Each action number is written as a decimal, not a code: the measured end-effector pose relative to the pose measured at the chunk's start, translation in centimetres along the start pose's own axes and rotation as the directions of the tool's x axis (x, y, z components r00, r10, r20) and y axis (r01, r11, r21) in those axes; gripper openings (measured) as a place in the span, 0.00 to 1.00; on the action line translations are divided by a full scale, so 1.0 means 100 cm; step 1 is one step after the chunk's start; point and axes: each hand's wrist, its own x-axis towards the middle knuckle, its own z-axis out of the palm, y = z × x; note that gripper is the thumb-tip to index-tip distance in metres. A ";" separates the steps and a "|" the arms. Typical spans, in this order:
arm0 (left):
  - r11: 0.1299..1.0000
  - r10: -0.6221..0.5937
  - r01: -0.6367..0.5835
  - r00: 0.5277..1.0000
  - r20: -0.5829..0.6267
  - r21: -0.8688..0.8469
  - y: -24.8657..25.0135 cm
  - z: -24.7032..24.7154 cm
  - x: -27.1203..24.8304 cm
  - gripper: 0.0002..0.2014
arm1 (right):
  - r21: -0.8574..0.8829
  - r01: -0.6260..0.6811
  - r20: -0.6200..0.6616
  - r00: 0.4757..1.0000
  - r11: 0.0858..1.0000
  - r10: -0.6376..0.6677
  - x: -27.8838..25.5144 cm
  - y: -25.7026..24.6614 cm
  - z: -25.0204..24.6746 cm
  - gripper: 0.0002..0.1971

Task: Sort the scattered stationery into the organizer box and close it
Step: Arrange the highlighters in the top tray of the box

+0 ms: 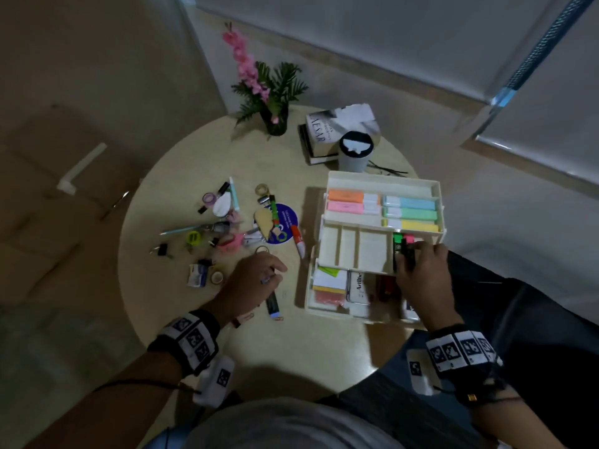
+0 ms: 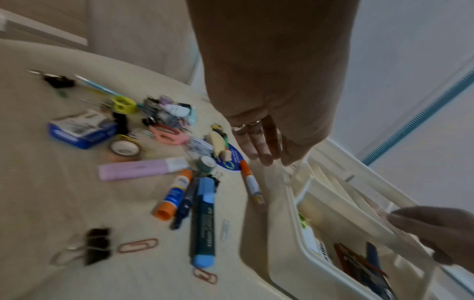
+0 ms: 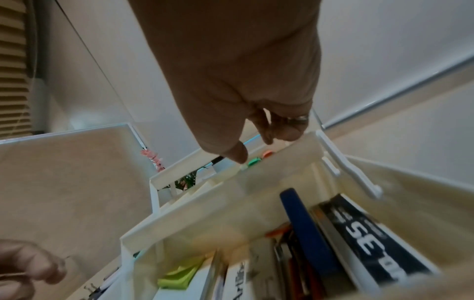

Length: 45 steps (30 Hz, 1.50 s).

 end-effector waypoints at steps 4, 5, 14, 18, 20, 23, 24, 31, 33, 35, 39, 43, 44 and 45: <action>0.996 -0.082 0.083 0.994 -0.069 0.013 -0.047 -0.026 -0.025 0.07 | -0.018 0.170 -0.057 0.984 0.985 -0.171 -0.020 -0.032 0.006 0.06; 0.995 -0.104 0.105 0.992 -0.070 0.003 -0.058 -0.031 -0.032 0.07 | -0.004 0.227 -0.007 0.974 0.974 -0.227 -0.026 -0.044 0.010 0.04; 0.950 -0.299 0.301 0.954 0.033 -0.086 -0.128 -0.062 -0.077 0.11 | 0.052 0.313 0.603 0.747 0.948 -0.279 -0.077 -0.173 0.110 0.02; 0.946 -0.311 0.318 0.946 0.093 -0.066 -0.140 -0.071 -0.078 0.08 | -0.126 0.223 0.683 0.726 0.967 -0.079 -0.084 -0.196 0.158 0.16; 0.944 -0.324 0.328 0.939 0.111 -0.019 -0.145 -0.074 -0.074 0.08 | -0.175 0.169 0.653 0.757 0.970 -0.014 -0.085 -0.199 0.171 0.17; 0.953 -0.304 0.300 0.946 0.114 0.048 -0.147 -0.073 -0.066 0.10 | -0.199 0.080 0.591 0.805 0.977 0.054 -0.090 -0.201 0.180 0.16; 0.959 -0.278 0.269 0.954 0.110 0.089 -0.145 -0.072 -0.062 0.11 | -0.208 0.057 0.576 0.814 0.976 0.075 -0.093 -0.202 0.181 0.17; 0.937 -0.088 0.026 0.982 0.165 0.347 -0.123 -0.055 -0.025 0.12 | -0.169 -0.016 0.505 0.857 0.986 0.100 -0.099 -0.206 0.173 0.13; 0.909 -0.085 0.002 0.980 0.180 0.416 -0.119 -0.051 -0.017 0.14 | -0.160 -0.047 0.488 0.864 0.986 0.120 -0.099 -0.204 0.168 0.13; 0.888 -0.102 0.007 0.978 0.182 0.460 -0.117 -0.048 -0.010 0.14 | -0.149 -0.060 0.466 0.876 0.987 0.124 -0.099 -0.201 0.162 0.14; 0.881 -0.154 0.080 0.980 0.124 0.467 -0.116 -0.046 -0.005 0.12 | -0.136 -0.039 0.421 0.902 0.990 0.094 -0.099 -0.207 0.142 0.14; 0.912 -0.208 0.169 0.976 0.065 0.373 -0.116 -0.048 -0.009 0.10 | -0.094 -0.036 0.442 0.894 0.995 0.074 -0.099 -0.207 0.125 0.10; 0.919 -0.216 0.183 0.975 0.056 0.349 -0.115 -0.049 -0.010 0.10 | -0.078 -0.033 0.446 0.893 0.996 0.065 -0.099 -0.206 0.121 0.09; 0.926 -0.221 0.195 0.974 0.045 0.322 -0.115 -0.050 -0.011 0.10 | -0.062 -0.030 0.444 0.894 0.998 0.055 -0.099 -0.204 0.118 0.09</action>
